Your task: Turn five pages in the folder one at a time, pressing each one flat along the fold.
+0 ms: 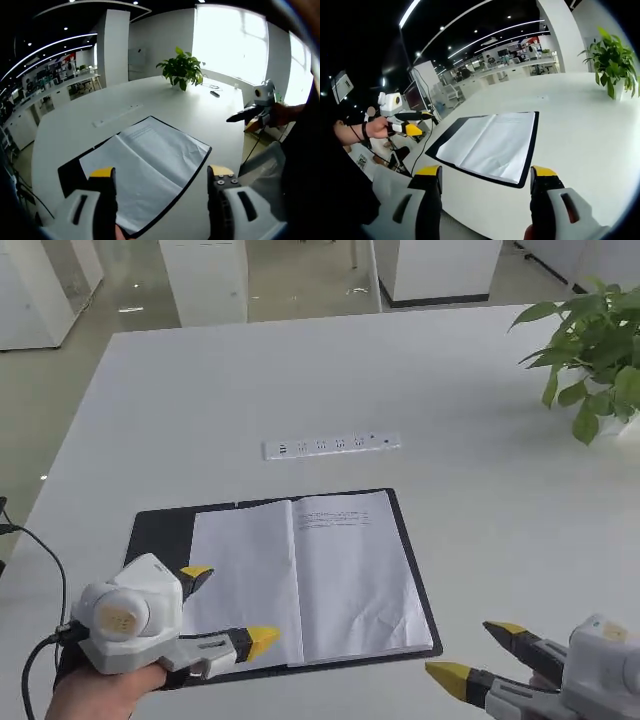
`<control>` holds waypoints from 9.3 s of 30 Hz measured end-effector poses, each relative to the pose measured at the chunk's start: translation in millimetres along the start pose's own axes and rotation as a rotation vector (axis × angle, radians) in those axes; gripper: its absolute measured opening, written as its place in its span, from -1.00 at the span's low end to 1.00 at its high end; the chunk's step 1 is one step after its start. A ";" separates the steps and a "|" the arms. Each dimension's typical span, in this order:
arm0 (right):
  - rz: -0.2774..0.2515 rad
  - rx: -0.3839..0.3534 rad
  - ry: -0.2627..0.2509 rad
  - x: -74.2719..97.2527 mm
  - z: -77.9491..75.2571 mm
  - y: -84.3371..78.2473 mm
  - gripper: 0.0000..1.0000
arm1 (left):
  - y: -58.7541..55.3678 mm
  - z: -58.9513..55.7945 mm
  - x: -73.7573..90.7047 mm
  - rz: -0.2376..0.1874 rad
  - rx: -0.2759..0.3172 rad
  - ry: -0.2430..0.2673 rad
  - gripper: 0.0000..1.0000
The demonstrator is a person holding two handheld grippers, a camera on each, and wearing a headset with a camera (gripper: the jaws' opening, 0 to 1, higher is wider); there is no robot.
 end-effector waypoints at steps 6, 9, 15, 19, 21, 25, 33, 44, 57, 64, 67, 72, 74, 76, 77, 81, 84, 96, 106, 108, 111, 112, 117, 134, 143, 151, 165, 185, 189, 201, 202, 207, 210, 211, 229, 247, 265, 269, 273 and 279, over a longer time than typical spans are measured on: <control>0.019 -0.001 0.007 -2.6 1.1 -1.5 0.41 | 16.8 -16.8 -22.6 0.005 -0.043 -0.072 0.48; 0.023 -0.001 0.006 -2.5 0.4 -0.9 0.41 | 21.5 -25.2 -35.8 0.019 -0.068 -0.095 0.47; 0.001 -0.014 0.006 -0.1 -1.7 4.3 0.41 | 34.4 -37.0 -56.0 0.027 -0.106 -0.136 0.46; -0.001 -0.018 0.000 0.3 -5.2 4.5 0.42 | 42.6 -43.8 -73.3 0.040 -0.132 -0.164 0.45; -0.003 -0.018 -0.003 1.6 -5.8 4.3 0.42 | 45.8 -47.0 -82.4 0.045 -0.140 -0.175 0.44; -0.012 -0.028 -0.009 5.2 -7.6 2.1 0.43 | 48.0 -56.5 -101.8 0.066 -0.156 -0.199 0.43; 0.000 -0.050 -0.011 7.1 -9.1 -4.8 0.42 | 48.0 -76.0 -135.9 0.112 -0.177 -0.226 0.40; 0.011 -0.067 -0.017 8.5 -13.5 -12.1 0.42 | 41.2 -87.8 -181.2 0.167 -0.166 -0.227 0.37; 0.014 -0.075 -0.006 6.5 -18.2 -9.9 0.41 | 35.5 -101.6 -219.1 0.202 -0.088 -0.160 0.44; 0.014 -0.074 0.010 4.7 -22.3 -7.6 0.41 | 27.0 -104.1 -228.8 0.244 -0.196 -0.077 0.38; 0.021 -0.069 0.018 3.5 -23.0 -8.3 0.40 | 27.8 -103.6 -228.3 0.233 -0.168 -0.092 0.37; 0.039 -0.059 0.032 -0.1 -24.5 -9.5 0.39 | 30.8 -95.4 -226.9 0.223 -0.133 -0.098 0.23; 0.040 -0.058 0.036 -1.2 -25.2 -8.8 0.39 | 30.4 -95.1 -227.5 0.222 -0.134 -0.100 0.19; 0.041 -0.055 0.041 -3.0 -26.1 -8.5 0.39 | 29.2 -95.1 -228.1 0.227 -0.166 -0.090 0.17; 0.043 -0.053 0.043 -3.8 -26.5 -8.2 0.39 | 28.5 -96.0 -228.3 0.227 -0.183 -0.082 0.16; 0.044 -0.051 0.050 -5.6 -28.2 -6.3 0.39 | 27.3 -95.9 -229.3 0.219 -0.182 -0.074 0.16; 0.042 -0.054 0.057 -7.2 -29.0 -5.5 0.38 | 26.8 -94.7 -229.2 0.212 -0.193 -0.069 0.15; 0.041 -0.059 0.083 -19.9 -34.4 -1.5 0.35 | 26.8 -88.8 -228.2 0.189 -0.181 -0.073 0.00; 0.018 -0.071 0.085 -19.9 -42.0 6.2 0.32 | 26.4 -87.0 -226.2 0.172 -0.152 -0.064 -0.10; 0.015 -0.081 0.086 -19.1 -42.1 4.1 0.31 | 26.3 -86.7 -225.4 0.172 -0.144 -0.067 -0.11; 0.018 -0.089 0.087 -19.2 -43.3 1.0 0.30 | 25.5 -87.4 -224.4 0.175 -0.135 -0.072 -0.14; 0.019 -0.092 0.087 -19.2 -43.4 0.3 0.30 | 24.9 -86.9 -223.8 0.174 -0.130 -0.073 -0.15; 0.017 -0.105 0.094 -21.0 -45.1 -0.9 0.29 | 23.5 -85.4 -222.2 0.162 -0.108 -0.086 -0.17; -0.006 -0.126 0.095 -18.6 -45.8 0.3 0.27 | 24.7 -107.8 -222.7 0.162 -0.043 -0.129 0.17; -0.011 -0.137 0.092 -17.8 -46.0 -1.6 0.26 | 22.3 -104.7 -224.0 0.168 -0.122 -0.084 0.06; -0.016 -0.151 0.099 -19.4 -47.6 -1.8 0.25 | 24.2 -106.4 -222.9 0.171 -0.086 -0.126 0.14; -0.024 -0.159 0.112 -22.8 -45.8 0.9 0.24 | 19.7 -106.4 -224.2 0.167 -0.181 -0.073 0.06; 0.011 -0.184 0.253 -91.9 -68.5 23.1 0.10 | 20.0 -99.4 -224.6 0.143 -0.158 -0.071 -0.11; 0.016 -0.202 0.280 -99.8 -72.4 24.8 0.06 | 20.2 -99.2 -224.5 0.143 -0.156 -0.070 -0.11; 0.046 -0.217 0.306 -107.4 -75.3 20.3 0.01 | 20.3 -99.2 -224.3 0.143 -0.145 -0.067 -0.13; 0.048 -0.218 0.309 -108.1 -75.5 20.0 0.01 | 20.1 -99.2 -224.4 0.143 -0.144 -0.068 -0.13; 0.056 -0.229 0.324 -112.6 -76.0 18.9 -0.01 | 20.1 -99.6 -224.7 0.142 -0.141 -0.067 -0.12; 0.068 -0.227 0.335 -114.8 -73.9 17.6 -0.02 | 20.1 -99.7 -224.5 0.141 -0.140 -0.068 -0.12; 0.071 -0.226 0.339 -115.4 -73.8 17.4 -0.03 | 20.2 -99.7 -224.5 0.141 -0.139 -0.069 -0.12; 0.081 -0.287 0.403 -122.5 -84.4 16.9 -0.42 | 20.3 -99.6 -223.0 0.146 -0.123 -0.097 -0.08; 0.088 -0.300 0.374 -121.4 -70.8 19.9 -0.97 | 18.4 -104.6 -215.7 0.148 -0.082 -0.146 0.10; 0.026 -0.378 0.364 -115.8 -59.1 33.2 -1.00 | 10.1 -89.4 -178.8 0.117 -0.013 -0.119 0.29; -0.012 -0.426 0.372 -115.2 -57.1 36.8 -1.00 | 9.6 -80.3 -167.9 0.095 0.011 -0.105 0.31; -0.033 -0.445 0.371 -113.5 -53.7 38.1 -1.00 | 8.7 -72.4 -158.3 0.084 0.017 -0.087 0.32; -0.071 -0.441 0.376 -108.6 -44.8 49.2 -1.00 | 5.9 -60.1 -144.1 0.072 0.026 -0.066 0.34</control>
Point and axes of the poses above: the centre of the closed fingertips' face, and the gripper's own axes: x roughly backward along the fingers, z roughly to its left, y roughly out of its top, the point moved 6 cm from there along x, roughly backward along the fingers, and after that the axes turned 14 degrees about z, right-handed, at the moved point
